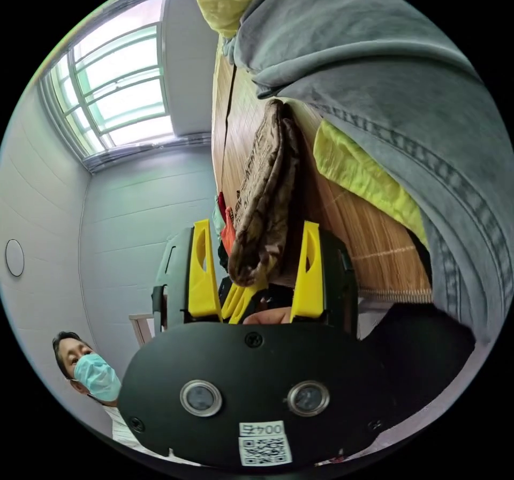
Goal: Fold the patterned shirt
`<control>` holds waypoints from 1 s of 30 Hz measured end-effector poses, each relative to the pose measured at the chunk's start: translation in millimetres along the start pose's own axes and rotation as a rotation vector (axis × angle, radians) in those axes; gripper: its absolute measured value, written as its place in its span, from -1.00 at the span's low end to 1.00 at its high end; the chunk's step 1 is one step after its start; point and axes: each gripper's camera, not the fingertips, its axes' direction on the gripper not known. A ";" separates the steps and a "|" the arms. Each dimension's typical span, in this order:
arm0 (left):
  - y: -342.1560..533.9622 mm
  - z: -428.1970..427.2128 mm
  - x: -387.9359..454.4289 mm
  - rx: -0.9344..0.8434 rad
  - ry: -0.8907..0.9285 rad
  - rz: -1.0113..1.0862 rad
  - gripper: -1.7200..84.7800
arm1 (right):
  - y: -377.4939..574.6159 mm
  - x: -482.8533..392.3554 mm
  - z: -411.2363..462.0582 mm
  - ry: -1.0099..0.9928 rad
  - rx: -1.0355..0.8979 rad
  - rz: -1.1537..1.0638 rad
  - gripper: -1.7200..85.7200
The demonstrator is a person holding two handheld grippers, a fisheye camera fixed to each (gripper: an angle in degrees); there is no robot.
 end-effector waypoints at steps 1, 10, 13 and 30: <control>0.9 0.2 -1.5 0.001 0.006 -0.009 -0.92 | -11.7 -2.7 5.1 0.021 -0.033 -0.008 -0.49; 42.1 -28.7 -66.2 0.044 0.094 -0.373 -0.92 | -52.5 -21.3 2.7 0.141 -0.081 -0.133 -0.85; 101.1 -47.9 -112.9 0.055 -0.021 -0.719 -0.94 | -55.0 -29.0 -4.1 0.147 -0.070 -0.137 -0.85; 197.8 2.2 -242.2 -0.087 -0.186 -0.988 -0.96 | -76.4 -133.5 -40.0 0.245 -0.070 -0.171 -0.85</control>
